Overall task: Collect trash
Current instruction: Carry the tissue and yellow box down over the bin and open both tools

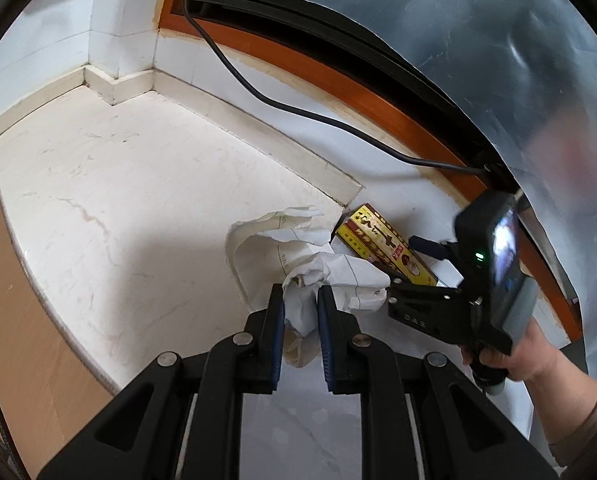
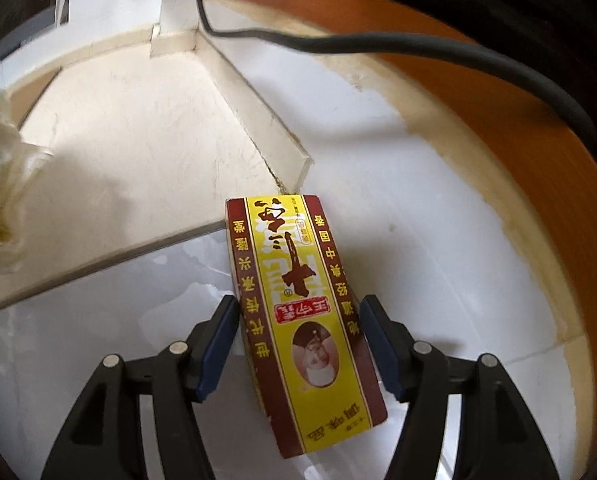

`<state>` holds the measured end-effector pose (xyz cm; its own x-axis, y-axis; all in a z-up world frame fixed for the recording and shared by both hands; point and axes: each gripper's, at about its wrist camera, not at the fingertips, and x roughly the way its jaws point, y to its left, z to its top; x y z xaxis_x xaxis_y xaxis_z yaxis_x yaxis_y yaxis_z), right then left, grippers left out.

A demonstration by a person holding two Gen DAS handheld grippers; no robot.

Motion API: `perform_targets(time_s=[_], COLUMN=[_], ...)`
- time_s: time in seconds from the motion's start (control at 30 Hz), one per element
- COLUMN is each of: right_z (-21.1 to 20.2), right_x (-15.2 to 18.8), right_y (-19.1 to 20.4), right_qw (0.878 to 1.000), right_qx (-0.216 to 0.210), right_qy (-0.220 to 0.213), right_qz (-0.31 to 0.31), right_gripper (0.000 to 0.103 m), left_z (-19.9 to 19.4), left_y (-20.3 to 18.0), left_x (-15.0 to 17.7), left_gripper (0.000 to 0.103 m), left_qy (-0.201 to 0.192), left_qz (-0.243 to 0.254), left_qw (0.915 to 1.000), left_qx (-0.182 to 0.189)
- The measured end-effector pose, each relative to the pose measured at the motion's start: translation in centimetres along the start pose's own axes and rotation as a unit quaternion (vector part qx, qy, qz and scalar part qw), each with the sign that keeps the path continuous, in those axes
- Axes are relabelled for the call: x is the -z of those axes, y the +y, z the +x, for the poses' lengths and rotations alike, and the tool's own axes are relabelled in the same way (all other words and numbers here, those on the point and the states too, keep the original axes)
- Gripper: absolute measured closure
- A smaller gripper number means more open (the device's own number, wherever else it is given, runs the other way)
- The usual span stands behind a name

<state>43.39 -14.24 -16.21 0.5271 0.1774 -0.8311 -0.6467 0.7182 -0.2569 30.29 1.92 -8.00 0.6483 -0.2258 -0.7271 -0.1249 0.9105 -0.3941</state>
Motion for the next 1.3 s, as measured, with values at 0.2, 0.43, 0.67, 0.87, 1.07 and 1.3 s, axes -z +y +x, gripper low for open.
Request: perform_targets(time_s=[0.2,0.43,0.67,0.87,1.07,1.3], right_z=[1.3,1.0,-2.9,-8.4,-14.0,-19.2], right_x=[-0.8,-0.5,2.1,5.3,9.0,12.1], right_y=[-1.1,-1.2,0.5,3.7,7.6,14.4], right_qw=[0.999,0.996,0.988,0.980,0.972,0.963], right_qx=[-0.033,-0.046,-0.071,-0.085,-0.086,-0.077], right_qy=[0.025,0.043,0.035,0.020,0.019,0.024], right_qz=[0.029,0.068,0.133,0.176,0.217,0.257], right_gripper=[0.037,0.038,0.040,0.040,0.040,0.040], left_z=[-0.6,-1.5,-4.0,-7.6,-11.6,-16.2], left_y=[-0.2,-1.0,-0.5,0.4,1.4,2.5], left_x=[1.2,2.6,4.7,8.0,11.8,16.2], left_gripper=[0.090,0.090,0.090,0.090,0.090,0.090], left_qy=[0.007,0.005,0.004,0.005,0.016,0.021], left_qz=[0.002,0.014,0.021,0.032,0.055,0.101], left_qw=[1.0000,0.9998,0.9995,0.9994,0.9983,0.9946], left_qx=[0.000,-0.012,-0.022,-0.014,-0.004,0.007])
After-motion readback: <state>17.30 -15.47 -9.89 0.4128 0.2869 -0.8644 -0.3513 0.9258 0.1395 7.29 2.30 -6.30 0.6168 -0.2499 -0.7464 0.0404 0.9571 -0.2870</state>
